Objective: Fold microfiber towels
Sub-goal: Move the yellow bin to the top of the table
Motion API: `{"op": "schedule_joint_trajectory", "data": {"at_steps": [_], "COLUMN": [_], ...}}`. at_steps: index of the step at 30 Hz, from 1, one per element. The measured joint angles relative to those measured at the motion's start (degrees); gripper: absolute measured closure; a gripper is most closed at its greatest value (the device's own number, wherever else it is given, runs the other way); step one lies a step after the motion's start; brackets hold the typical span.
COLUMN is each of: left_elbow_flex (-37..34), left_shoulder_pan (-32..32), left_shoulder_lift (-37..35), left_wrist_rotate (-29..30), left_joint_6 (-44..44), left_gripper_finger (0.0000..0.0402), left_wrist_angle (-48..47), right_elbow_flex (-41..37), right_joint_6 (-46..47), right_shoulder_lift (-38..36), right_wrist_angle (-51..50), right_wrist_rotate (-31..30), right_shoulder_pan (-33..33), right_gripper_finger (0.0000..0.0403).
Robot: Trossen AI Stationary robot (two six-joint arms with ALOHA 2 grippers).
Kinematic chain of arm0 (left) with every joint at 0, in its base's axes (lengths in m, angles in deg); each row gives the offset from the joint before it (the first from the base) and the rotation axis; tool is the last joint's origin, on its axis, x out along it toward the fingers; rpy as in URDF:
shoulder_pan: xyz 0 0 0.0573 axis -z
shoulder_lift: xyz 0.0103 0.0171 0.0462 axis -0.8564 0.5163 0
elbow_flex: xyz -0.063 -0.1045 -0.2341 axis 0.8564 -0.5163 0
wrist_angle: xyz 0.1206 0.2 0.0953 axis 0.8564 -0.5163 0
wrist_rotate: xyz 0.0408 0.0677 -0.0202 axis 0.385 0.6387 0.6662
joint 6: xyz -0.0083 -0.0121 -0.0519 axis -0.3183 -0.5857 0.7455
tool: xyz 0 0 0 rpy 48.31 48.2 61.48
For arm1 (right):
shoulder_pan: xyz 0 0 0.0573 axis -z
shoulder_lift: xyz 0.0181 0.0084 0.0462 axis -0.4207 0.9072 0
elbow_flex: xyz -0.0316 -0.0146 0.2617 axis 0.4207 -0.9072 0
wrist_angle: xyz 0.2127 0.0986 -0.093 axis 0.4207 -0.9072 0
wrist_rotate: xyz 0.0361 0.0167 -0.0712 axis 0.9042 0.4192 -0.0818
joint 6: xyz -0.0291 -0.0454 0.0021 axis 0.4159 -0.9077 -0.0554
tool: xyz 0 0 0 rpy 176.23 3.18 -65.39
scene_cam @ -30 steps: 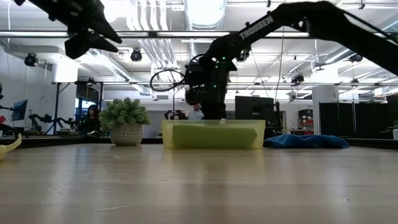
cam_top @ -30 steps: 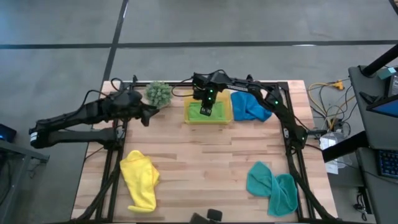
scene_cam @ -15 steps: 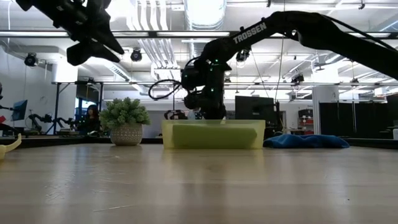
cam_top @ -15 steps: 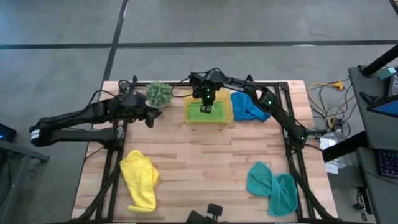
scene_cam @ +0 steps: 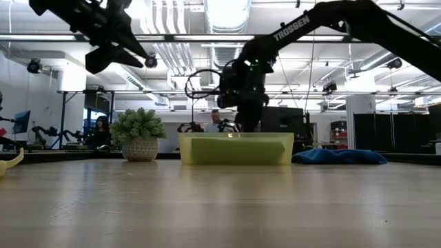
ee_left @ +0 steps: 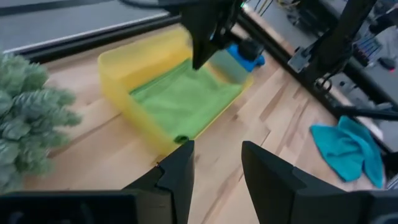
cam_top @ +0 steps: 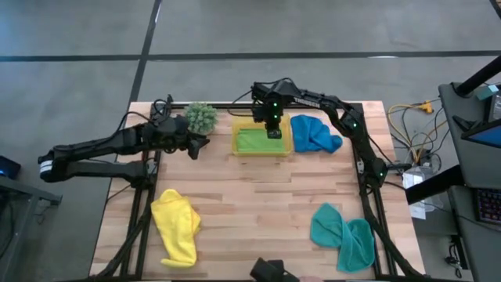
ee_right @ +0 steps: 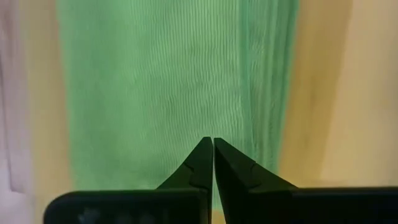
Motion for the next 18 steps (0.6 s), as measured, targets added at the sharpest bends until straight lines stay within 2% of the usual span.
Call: {"op": "schedule_joint_trajectory", "data": {"at_steps": [8, 12, 18], "left_elbow_flex": [0.3, 0.3, 0.3], "left_shoulder_pan": [0.0, 0.0, 0.0], "left_shoulder_lift": [2.0, 3.7, 6.2], "left_wrist_rotate": [0.0, 0.0, -0.1], "left_joint_6": [0.0, 0.0, 0.3], "left_gripper_finger": [0.0282, 0.0282, 0.0282], "left_wrist_angle": [3.0, 3.7, 4.6], "right_elbow_flex": [-8.3, -9.7, -9.1], "right_joint_6": [-2.7, -1.3, 3.8], "right_shoulder_lift": [-1.2, -0.9, -0.9], "right_wrist_angle": [5.4, 7.7, 9.4], "right_wrist_rotate": [-0.6, -6.7, -10.1], "right_shoulder_pan": [-0.9, -1.2, -0.6], "right_gripper_finger": [0.0394, 0.0394, 0.0394]}}
